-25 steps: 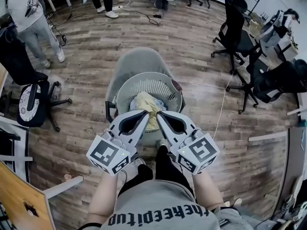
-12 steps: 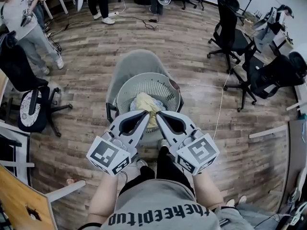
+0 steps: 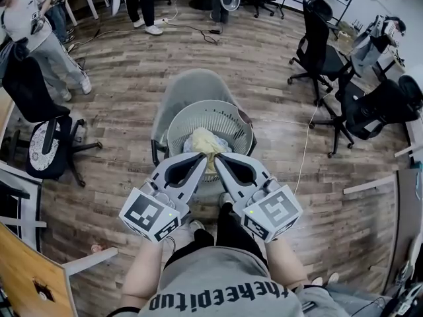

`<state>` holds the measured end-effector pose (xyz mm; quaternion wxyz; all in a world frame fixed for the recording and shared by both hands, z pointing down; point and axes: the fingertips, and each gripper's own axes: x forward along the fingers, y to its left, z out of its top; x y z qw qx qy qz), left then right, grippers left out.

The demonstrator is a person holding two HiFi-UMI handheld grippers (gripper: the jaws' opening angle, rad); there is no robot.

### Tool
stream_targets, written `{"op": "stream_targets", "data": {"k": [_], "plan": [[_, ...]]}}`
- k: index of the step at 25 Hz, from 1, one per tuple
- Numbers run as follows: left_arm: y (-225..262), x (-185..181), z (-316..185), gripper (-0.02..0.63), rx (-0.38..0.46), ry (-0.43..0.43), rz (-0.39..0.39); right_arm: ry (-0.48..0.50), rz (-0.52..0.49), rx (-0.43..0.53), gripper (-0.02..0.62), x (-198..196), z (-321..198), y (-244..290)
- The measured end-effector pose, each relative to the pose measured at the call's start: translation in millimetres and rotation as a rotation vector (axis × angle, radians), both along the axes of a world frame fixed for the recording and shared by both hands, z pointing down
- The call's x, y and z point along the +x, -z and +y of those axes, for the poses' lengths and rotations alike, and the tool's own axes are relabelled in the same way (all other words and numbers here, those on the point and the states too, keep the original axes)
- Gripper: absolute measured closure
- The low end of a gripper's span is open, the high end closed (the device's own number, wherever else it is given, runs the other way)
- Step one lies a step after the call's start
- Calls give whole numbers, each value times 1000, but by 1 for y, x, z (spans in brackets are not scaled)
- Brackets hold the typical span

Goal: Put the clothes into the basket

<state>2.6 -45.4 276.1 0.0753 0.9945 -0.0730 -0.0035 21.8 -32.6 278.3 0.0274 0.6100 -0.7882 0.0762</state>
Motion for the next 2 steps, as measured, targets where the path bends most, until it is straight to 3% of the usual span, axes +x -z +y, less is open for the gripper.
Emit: {"op": "stream_targets", "data": {"k": [2], "plan": [[1,-4,0,589,1,1,2,4,1,4,586,-4,0,1]]}}
